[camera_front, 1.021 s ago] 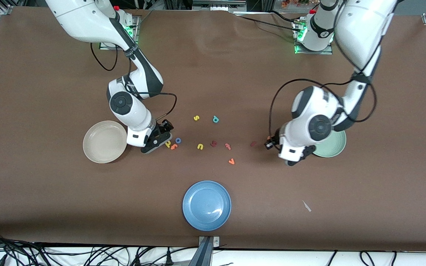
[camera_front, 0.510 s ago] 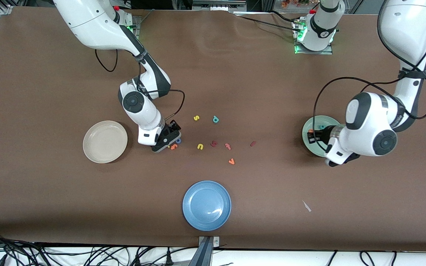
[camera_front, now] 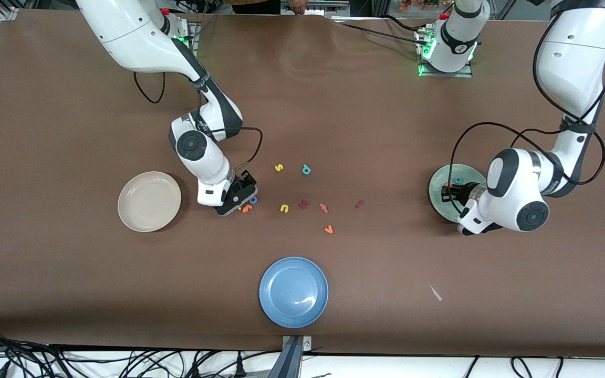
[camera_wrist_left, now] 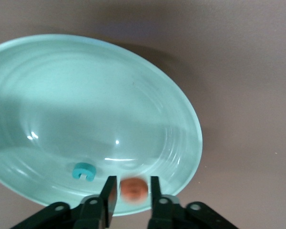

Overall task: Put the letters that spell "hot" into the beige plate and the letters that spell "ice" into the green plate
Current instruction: 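Drop the orange o on the green plate while the right gripper grasps the yellow h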

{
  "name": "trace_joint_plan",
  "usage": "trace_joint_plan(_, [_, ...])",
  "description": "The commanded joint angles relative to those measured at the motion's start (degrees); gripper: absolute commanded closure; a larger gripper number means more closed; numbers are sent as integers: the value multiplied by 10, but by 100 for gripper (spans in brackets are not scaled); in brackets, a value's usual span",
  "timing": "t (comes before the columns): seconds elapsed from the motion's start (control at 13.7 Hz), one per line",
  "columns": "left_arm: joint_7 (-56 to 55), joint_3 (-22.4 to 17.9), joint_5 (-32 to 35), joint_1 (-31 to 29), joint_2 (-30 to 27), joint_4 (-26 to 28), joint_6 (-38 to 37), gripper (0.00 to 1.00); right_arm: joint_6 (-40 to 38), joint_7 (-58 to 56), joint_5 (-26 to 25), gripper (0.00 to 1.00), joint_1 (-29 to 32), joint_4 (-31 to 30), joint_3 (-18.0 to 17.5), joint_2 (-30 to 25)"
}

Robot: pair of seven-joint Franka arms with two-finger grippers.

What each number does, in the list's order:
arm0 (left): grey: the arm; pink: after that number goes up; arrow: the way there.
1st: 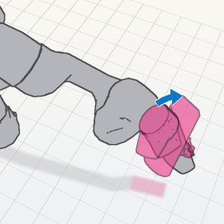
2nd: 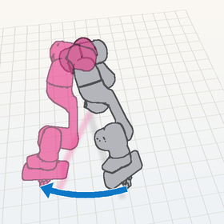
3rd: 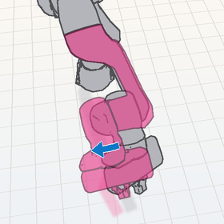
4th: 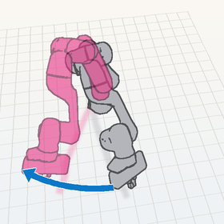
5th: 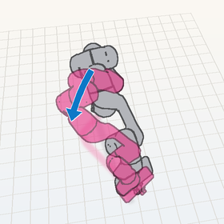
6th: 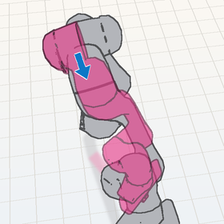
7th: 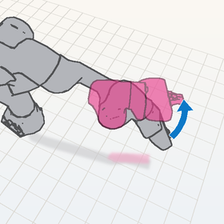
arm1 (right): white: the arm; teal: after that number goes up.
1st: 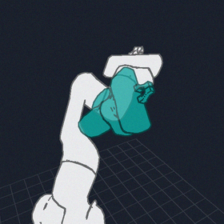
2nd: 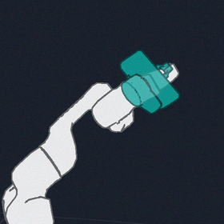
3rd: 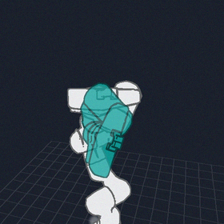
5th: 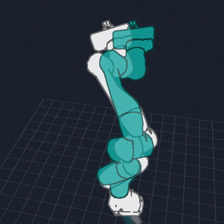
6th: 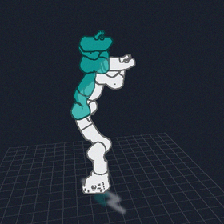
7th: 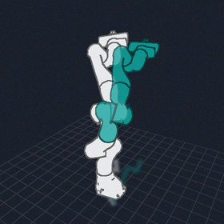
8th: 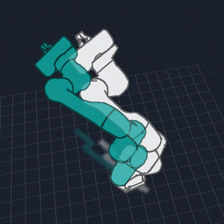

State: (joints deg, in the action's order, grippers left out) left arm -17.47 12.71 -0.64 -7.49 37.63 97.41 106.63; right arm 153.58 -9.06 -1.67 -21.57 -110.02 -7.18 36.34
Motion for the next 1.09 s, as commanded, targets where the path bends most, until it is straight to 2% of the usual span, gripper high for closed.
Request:
trace_joint_plan(0.0, [9,5,15,-6,-5,-10,-3,0,40,-8,-12,13,1,-28,3,-4])
trace_joint_plan(0.22, [-32,10,6,10,-22,-32,-6,0,40,-11,-14,16,1,-28,5,-4])
trace_joint_plan(0.51, [-183,55,-30,27,-23,-68,5,0,40,-11,-14,31,1,-28,5,-4])
trace_joint_plan(0.66, [-263,61,-49,57,-20,-68,76,0,40,-11,-14,36,1,-28,5,-4])
trace_joint_plan(0.88, [-364,60,-44,117,17,-67,179,1,40,-11,-14,47,1,-28,5,-4])
trace_joint_plan(1.02, [-390,58,-44,147,34,-66,203,7,40,-11,-14,55,1,-28,5,-4])
